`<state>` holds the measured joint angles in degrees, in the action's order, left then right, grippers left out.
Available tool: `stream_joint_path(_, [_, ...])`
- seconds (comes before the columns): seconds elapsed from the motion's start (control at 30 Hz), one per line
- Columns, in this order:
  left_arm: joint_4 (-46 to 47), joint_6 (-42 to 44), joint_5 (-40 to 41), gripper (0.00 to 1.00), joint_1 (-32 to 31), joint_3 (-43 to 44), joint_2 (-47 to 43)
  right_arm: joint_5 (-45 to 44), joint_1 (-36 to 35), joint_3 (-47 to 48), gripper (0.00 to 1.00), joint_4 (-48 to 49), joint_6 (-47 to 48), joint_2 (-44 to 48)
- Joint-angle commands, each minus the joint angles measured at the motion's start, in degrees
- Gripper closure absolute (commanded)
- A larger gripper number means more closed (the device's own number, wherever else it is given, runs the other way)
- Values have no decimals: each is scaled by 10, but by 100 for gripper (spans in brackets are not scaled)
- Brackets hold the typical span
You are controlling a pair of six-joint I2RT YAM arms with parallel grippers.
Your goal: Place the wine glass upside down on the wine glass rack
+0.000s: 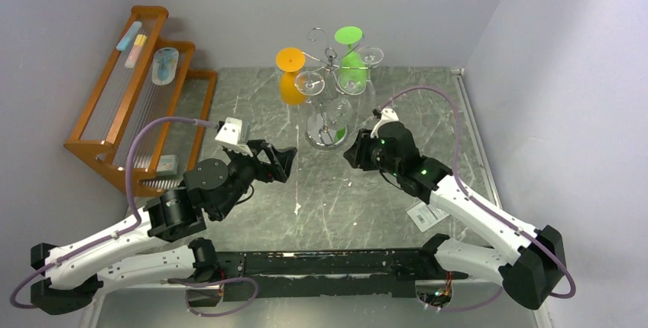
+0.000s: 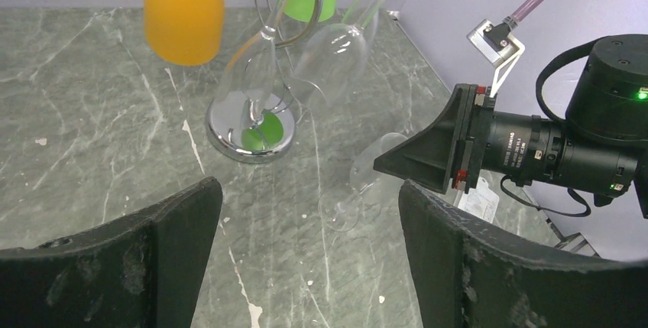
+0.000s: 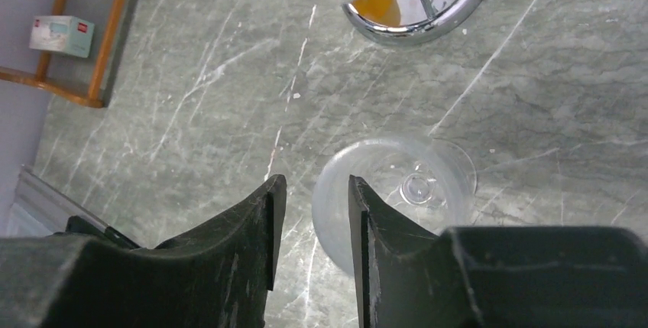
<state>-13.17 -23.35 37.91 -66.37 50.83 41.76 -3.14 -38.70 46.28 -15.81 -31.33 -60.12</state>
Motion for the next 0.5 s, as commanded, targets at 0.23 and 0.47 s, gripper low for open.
stream_joint_path(0.23, [-26,-12,21,10,0,9,1,-81,-40,19,74,-46,5,-33])
stream_joint_path(0.47, [-46,-81,37,10,0,7,9,-83,-55,21,100,-46,22,-20])
